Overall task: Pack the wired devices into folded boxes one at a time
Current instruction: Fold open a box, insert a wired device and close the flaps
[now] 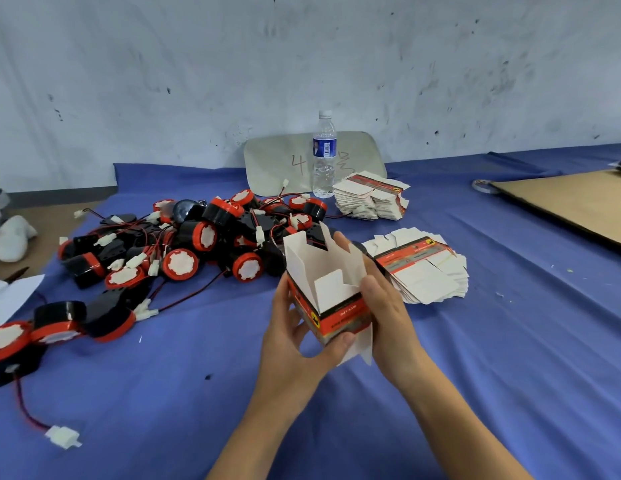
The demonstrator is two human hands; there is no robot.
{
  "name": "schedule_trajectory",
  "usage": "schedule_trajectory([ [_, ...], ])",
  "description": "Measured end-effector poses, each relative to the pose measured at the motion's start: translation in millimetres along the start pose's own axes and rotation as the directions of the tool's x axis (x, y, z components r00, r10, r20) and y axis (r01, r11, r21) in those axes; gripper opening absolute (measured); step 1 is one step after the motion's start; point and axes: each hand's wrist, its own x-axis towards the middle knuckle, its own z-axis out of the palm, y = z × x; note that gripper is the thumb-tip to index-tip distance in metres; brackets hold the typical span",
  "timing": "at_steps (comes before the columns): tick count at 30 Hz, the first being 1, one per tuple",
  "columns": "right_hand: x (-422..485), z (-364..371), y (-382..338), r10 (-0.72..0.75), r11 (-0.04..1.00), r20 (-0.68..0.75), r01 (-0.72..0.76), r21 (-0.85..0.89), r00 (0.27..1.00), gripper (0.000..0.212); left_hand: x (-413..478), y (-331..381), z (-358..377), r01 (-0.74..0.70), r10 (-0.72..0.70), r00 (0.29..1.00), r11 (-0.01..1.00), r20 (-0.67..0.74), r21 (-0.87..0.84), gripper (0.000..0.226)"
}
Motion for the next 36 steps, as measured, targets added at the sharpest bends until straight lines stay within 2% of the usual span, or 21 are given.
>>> schedule_trajectory([
  [4, -0.8, -0.2, -4.1, -0.054, 0.996, 0.010, 0.054, -0.069, 0.999, 0.047, 0.4, 2.2, -1.9, 0.033, -0.034, 0.999, 0.999, -0.020, -0.029, 0.105],
  [7, 0.2, -0.2, -2.7, -0.040, 0.998, 0.023, 0.041, -0.052, 0.999, 0.056, 0.8, 2.6, -2.9, 0.026, -0.028, 0.999, 0.997, -0.032, -0.067, 0.100],
  [10, 2.1, -0.5, 1.6, 0.015, 0.999, -0.001, -0.015, -0.045, 1.000, 0.076, 2.3, 6.3, -4.1, 0.051, -0.057, 0.998, 0.988, -0.034, -0.145, 0.082],
  [13, 3.7, -1.9, 7.0, 0.069, 0.993, -0.092, -0.077, -0.086, 0.993, 0.106, 1.0, 6.9, -5.4, 0.134, -0.146, 0.989, 0.966, -0.039, -0.223, 0.042],
  [14, 4.1, -4.0, 9.4, 0.091, 0.990, -0.142, -0.105, -0.093, 0.986, 0.108, 0.7, 5.7, -6.1, 0.161, -0.176, 0.984, 0.954, -0.039, -0.255, 0.035],
  [15, 4.7, -6.6, 11.2, 0.114, 0.987, -0.193, -0.133, -0.090, 0.975, 0.103, 0.9, 5.1, -6.9, 0.185, -0.201, 0.979, 0.943, -0.029, -0.276, 0.030],
  [17, 6.6, -11.9, 13.6, 0.133, 0.984, -0.260, -0.159, -0.085, 0.957, 0.077, 1.6, 4.6, -9.6, 0.222, -0.237, 0.971, 0.936, -0.025, -0.275, 0.015],
  [19, 7.3, -17.2, 15.5, 0.109, 0.979, -0.286, -0.153, -0.136, 0.952, 0.062, 0.2, 4.7, -9.7, 0.205, -0.215, 0.976, 0.963, -0.035, -0.174, 0.022],
  [21, 7.3, -16.8, 13.9, 0.057, 0.970, -0.292, -0.122, -0.210, 0.955, 0.059, -2.6, 5.0, -7.7, 0.161, -0.165, 0.986, 0.983, -0.030, -0.087, 0.030],
  [24, 6.8, -13.7, 11.6, 0.061, 0.976, -0.297, -0.119, -0.184, 0.953, 0.058, -3.2, 9.0, -6.5, 0.145, -0.148, 0.989, 0.983, -0.014, -0.109, 0.025],
  [25, 6.8, -11.5, 9.3, 0.085, 0.979, -0.282, -0.132, -0.152, 0.955, 0.057, -2.6, 10.5, -7.1, 0.123, -0.122, 0.992, 0.985, 0.015, -0.121, 0.033],
  [28, 5.5, -7.1, 6.3, 0.136, 0.989, -0.099, -0.141, -0.038, 0.986, 0.064, 1.1, 11.4, -1.8, 0.057, -0.050, 0.997, 0.993, 0.066, -0.107, 0.105],
  [30, 2.1, -2.2, 6.5, 0.150, 0.988, 0.047, -0.149, -0.041, 0.988, 0.086, 1.8, 10.4, 3.7, 0.044, -0.033, 0.996, 0.989, 0.079, -0.141, 0.121],
  [32, -0.7, 2.5, 3.6, 0.158, 0.987, 0.119, -0.152, -0.057, 0.980, 0.099, 2.8, 10.1, 6.1, 0.047, -0.039, 0.998, 0.987, 0.056, -0.150, 0.117],
  [33, -1.4, 3.3, 1.5, 0.145, 0.988, 0.108, -0.137, -0.072, 0.984, 0.098, 3.7, 7.1, 6.2, 0.044, -0.041, 0.999, 0.988, 0.025, -0.148, 0.106],
  [35, -1.5, 2.3, -0.5, 0.066, 0.989, 0.059, -0.058, -0.134, 0.996, 0.080, 4.1, 1.1, 3.6, 0.028, -0.032, 0.999, 0.991, -0.030, -0.134, 0.076],
  [36, -1.4, 1.4, -1.2, 0.014, 0.986, 0.052, -0.005, -0.168, 0.999, 0.067, 4.9, 1.7, 3.3, 0.031, -0.036, 0.999, 0.992, -0.038, -0.120, 0.070],
])
